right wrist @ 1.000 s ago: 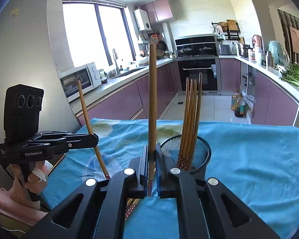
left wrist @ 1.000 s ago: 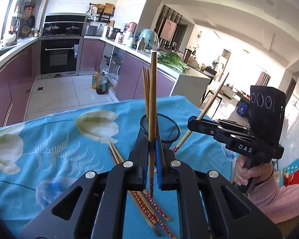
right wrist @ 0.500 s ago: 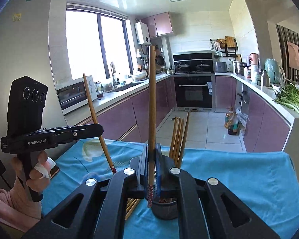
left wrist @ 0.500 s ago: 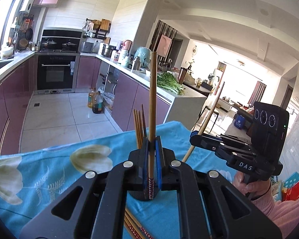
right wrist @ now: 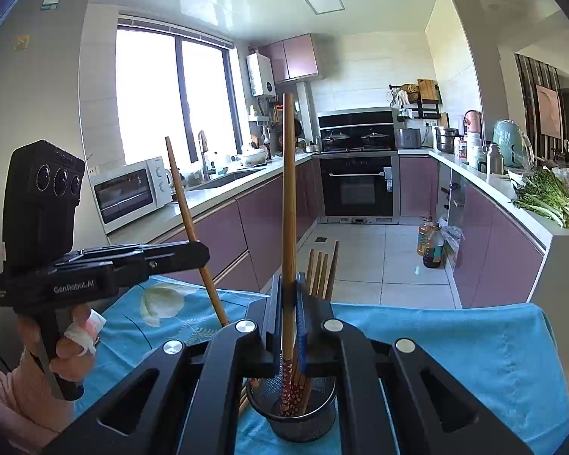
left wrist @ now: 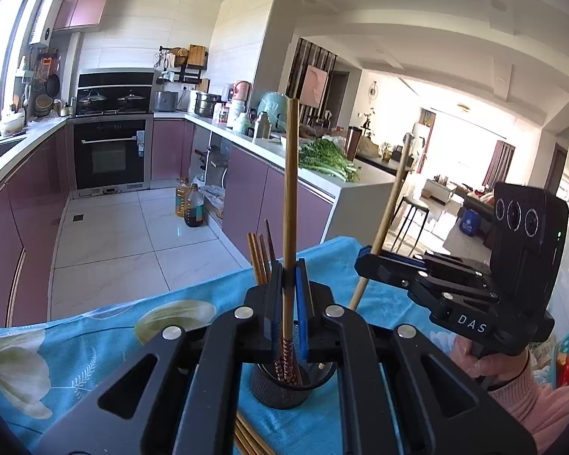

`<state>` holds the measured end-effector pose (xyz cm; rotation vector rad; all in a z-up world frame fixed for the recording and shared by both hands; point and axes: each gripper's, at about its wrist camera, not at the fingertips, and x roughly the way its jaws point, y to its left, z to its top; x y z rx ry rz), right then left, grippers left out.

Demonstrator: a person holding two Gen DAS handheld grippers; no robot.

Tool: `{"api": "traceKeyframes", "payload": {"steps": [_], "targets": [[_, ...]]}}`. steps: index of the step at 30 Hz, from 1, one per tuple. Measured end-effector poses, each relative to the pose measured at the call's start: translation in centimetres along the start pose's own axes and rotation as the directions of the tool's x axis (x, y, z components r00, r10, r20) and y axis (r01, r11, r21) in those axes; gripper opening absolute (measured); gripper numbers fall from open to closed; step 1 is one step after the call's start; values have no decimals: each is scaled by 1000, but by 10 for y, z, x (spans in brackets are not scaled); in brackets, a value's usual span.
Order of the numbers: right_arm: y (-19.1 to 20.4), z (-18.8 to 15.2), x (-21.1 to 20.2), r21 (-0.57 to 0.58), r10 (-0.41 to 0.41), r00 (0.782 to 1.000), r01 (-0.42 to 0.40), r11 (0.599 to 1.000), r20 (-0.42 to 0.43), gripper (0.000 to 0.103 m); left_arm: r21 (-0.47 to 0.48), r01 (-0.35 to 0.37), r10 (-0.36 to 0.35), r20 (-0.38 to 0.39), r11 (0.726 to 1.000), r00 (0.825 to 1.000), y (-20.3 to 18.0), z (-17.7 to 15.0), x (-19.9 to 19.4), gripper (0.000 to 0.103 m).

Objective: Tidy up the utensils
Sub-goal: 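Lift both held chopsticks upright and lower them into the mesh cup, then open the left tool to drop its chopstick while the right tool releases its own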

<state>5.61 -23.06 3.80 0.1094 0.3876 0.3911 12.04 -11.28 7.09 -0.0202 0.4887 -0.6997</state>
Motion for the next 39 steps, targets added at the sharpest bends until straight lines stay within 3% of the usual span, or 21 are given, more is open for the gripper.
{"api": "traceKeyframes", "payload": {"steps": [9, 16, 24, 33, 39], "targets": [[-6, -16, 24, 20, -18, 996, 20, 1000, -92, 6, 34, 0, 4, -104, 999, 995, -2, -20, 28, 7], [-9, -30, 37, 31, -19, 984, 25, 999, -179, 6, 61, 9, 3, -190, 998, 982, 0, -40, 44, 7], [-12, -41, 53, 51, -8, 968, 22, 998, -250, 6, 51, 18, -4, -253, 999, 967, 9, -43, 67, 8], [-16, -44, 66, 76, -16, 963, 37, 996, -267, 6, 20, -4, 9, -269, 1000, 963, 18, -40, 87, 8], [-20, -43, 68, 104, -19, 965, 48, 993, -260, 12, 2, -22, 22, -259, 1000, 966, 22, -44, 86, 14]]}}
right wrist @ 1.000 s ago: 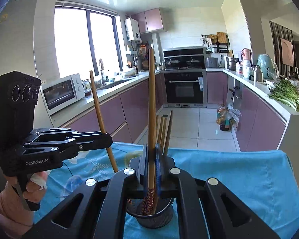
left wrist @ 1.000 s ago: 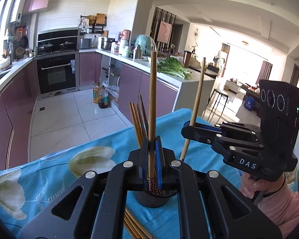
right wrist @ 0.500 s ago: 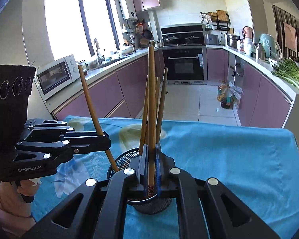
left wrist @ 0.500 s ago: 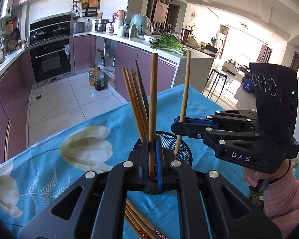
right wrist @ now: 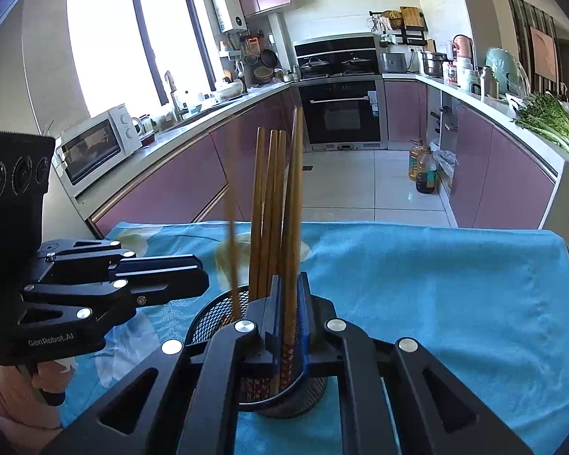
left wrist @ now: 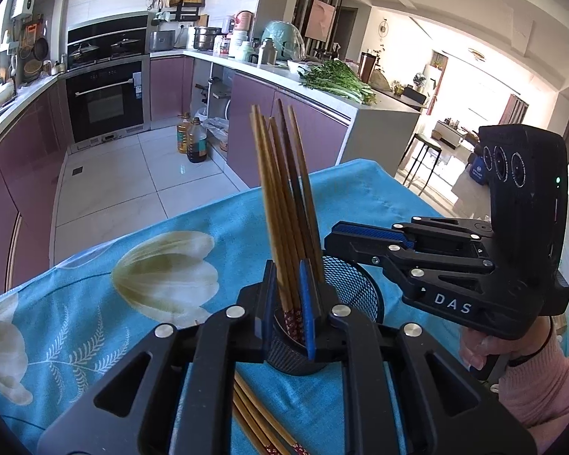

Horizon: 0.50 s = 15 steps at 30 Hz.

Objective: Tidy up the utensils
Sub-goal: 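Open the left tool to drop its chopstick while the right tool releases its own, then move both open tools back over the remaining chopsticks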

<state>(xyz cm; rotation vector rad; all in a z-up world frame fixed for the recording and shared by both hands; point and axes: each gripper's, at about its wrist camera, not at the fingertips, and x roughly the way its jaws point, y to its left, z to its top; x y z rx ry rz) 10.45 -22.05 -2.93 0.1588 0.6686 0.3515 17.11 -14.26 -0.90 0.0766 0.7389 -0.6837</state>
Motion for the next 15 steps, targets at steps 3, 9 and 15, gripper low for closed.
{"api": "traceKeyframes", "payload": {"steps": [3, 9, 15], "targets": [[1, 0, -5, -1, -6, 1000, 6, 1000, 15, 20, -13, -20, 20, 23, 1000, 1000, 3, -5, -6, 20], [13, -6, -23, -25, 20, 998, -18, 1000, 68, 29, -36, -50, 53, 100, 998, 994, 8, -18, -34, 30], [39, -19, -47, -99, 102, 989, -92, 991, 105, 40, -28, -87, 90, 144, 996, 985, 14, -43, -64, 41]]}}
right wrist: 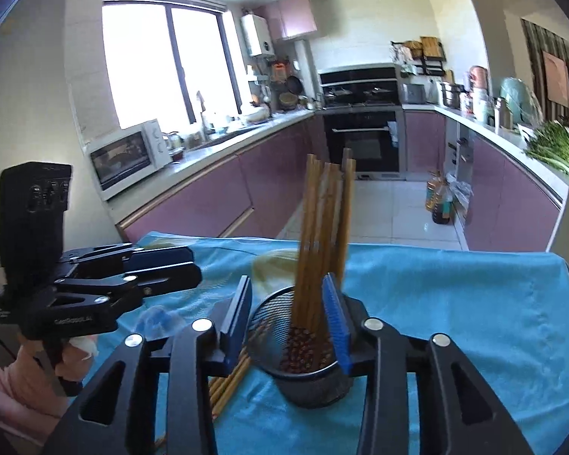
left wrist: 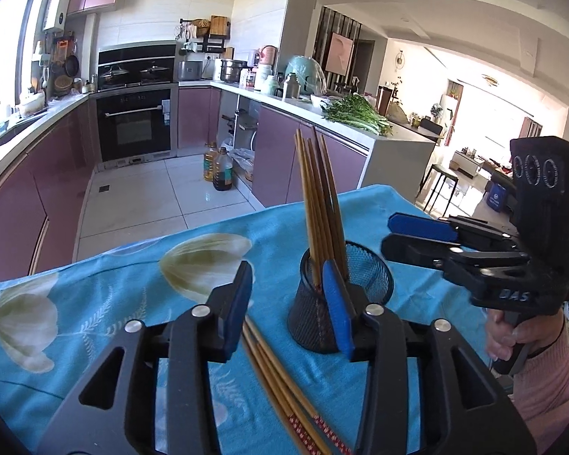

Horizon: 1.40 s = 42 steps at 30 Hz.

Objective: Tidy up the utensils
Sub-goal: 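Move both open tools back over the remaining chopsticks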

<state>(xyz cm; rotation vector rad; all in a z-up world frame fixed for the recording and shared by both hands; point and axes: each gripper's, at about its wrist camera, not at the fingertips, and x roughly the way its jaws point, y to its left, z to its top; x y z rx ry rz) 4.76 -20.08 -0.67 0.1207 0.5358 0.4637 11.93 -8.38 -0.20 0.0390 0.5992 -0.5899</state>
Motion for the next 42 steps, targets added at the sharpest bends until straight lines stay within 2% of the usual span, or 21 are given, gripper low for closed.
{"api": "traceKeyframes", "payload": {"steps": [3, 7, 13, 17, 25, 42], "targets": [[12, -13, -5, -8, 58, 998, -58, 998, -14, 41, -22, -19, 18, -28, 1000, 999, 7, -20, -6, 42], [22, -32, 5, 3, 96, 992, -96, 995, -76, 43, -29, -31, 28, -115, 999, 993, 10, -54, 5, 42], [27, -68, 37, 52, 106, 973, -97, 994, -206, 43, -66, -45, 28, -239, 997, 971, 20, -94, 30, 42], [26, -79, 52, 77, 103, 962, -87, 993, -251, 43, -60, -52, 34, -275, 997, 961, 19, -110, 38, 42], [26, -90, 63, 80, 87, 951, -66, 995, -296, 43, -33, -69, 56, -311, 997, 949, 13, -119, 48, 42], [32, -94, 71, 57, 70, 945, -54, 997, -320, 42, 3, -98, 94, -314, 995, 945, 11, -118, 52, 43]]}}
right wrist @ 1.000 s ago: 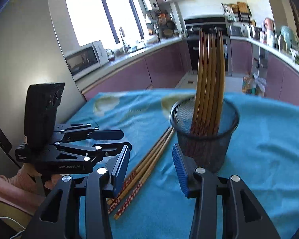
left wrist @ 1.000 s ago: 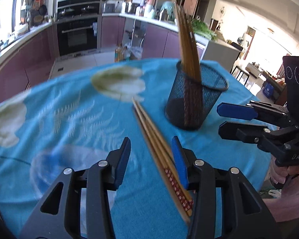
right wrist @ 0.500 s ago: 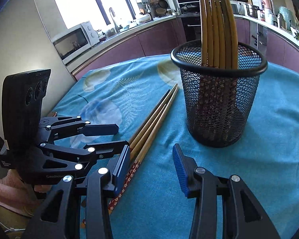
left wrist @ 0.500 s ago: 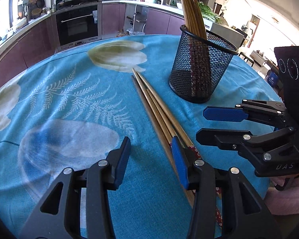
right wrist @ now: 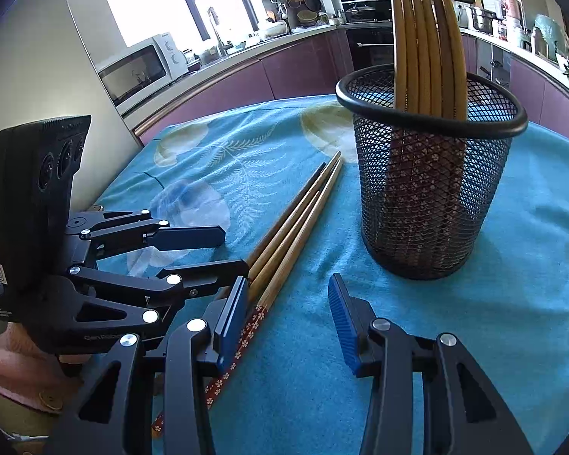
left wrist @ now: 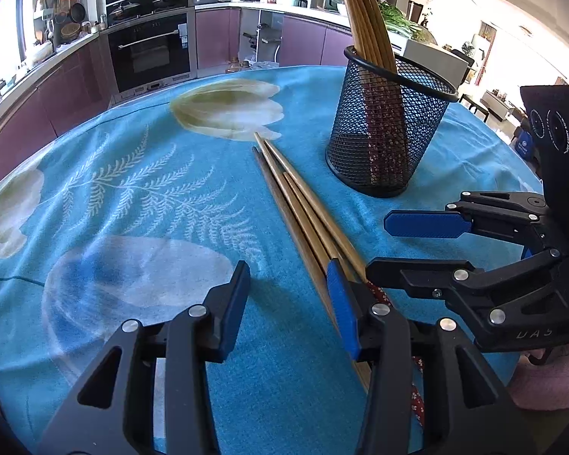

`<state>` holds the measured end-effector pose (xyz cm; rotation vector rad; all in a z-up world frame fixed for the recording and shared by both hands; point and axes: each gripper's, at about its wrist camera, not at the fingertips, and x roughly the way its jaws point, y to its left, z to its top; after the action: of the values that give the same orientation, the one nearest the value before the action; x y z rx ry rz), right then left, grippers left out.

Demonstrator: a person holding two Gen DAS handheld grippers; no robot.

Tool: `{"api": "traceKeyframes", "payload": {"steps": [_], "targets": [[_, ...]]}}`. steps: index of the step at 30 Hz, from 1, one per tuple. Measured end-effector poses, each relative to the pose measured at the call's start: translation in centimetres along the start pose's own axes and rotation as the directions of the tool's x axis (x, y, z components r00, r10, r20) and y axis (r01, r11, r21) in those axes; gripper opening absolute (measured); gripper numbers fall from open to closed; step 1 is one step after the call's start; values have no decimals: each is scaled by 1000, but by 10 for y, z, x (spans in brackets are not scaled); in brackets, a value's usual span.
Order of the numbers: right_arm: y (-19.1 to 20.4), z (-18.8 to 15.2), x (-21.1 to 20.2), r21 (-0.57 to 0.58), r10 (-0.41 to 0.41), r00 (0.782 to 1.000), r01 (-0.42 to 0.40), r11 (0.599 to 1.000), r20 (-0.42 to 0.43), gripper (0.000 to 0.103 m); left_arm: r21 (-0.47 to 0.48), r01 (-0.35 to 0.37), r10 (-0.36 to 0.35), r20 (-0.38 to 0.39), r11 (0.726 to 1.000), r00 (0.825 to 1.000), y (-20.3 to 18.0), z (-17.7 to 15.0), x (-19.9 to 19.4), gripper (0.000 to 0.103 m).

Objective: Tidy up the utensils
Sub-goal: 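Move both open tools back over the remaining chopsticks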

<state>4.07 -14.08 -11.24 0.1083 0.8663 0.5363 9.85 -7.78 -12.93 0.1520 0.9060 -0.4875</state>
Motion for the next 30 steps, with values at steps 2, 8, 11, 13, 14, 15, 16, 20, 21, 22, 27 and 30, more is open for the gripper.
{"api": "traceKeyframes", "payload": {"steps": [2, 8, 11, 13, 14, 15, 16, 20, 21, 22, 27, 30], "targets": [[1, 0, 1, -3, -4, 1000, 4, 1000, -3, 42, 1, -6, 6, 0, 1000, 1000, 0, 1, 0, 43], [3, 1, 5, -19, -18, 1000, 18, 1000, -13, 41, 4, -6, 6, 0, 1000, 1000, 0, 1, 0, 38], [5, 1, 6, -25, -25, 1000, 25, 999, -19, 40, 1, -5, 5, 0, 1000, 1000, 1, 1, 0, 35], [6, 1, 8, -32, -35, 999, 34, 999, -22, 39, 0, -6, 6, 0, 1000, 1000, 1, 1, 0, 35], [6, 1, 8, -34, -38, 999, 37, 999, -23, 39, -2, -5, 5, -1, 1000, 1000, 2, 2, 0, 35], [6, 2, 8, -35, -40, 999, 39, 999, -23, 39, -1, -6, 6, -1, 1000, 1000, 2, 1, 1, 36], [6, 2, 8, -36, -42, 999, 41, 999, -24, 38, -2, -10, 10, -2, 1000, 1000, 2, 2, 1, 36], [6, 2, 9, -39, -48, 999, 47, 998, -26, 38, -3, -17, 17, -4, 1000, 1000, 3, 3, 4, 35], [7, 2, 9, -42, -52, 998, 51, 998, -26, 37, -6, -18, 18, -4, 1000, 1000, 4, 4, 4, 34], [8, 2, 10, -45, -57, 998, 55, 997, -26, 37, -7, -19, 19, -4, 1000, 1000, 3, 4, 4, 33], [11, 3, 13, -59, -79, 996, 78, 995, -27, 34, -17, -26, 26, -3, 1000, 1000, 6, 4, 4, 28], [11, 4, 13, -68, -100, 994, 98, 993, -34, 27, -26, -25, 25, -7, 999, 1000, 9, 3, 3, 24]]}}
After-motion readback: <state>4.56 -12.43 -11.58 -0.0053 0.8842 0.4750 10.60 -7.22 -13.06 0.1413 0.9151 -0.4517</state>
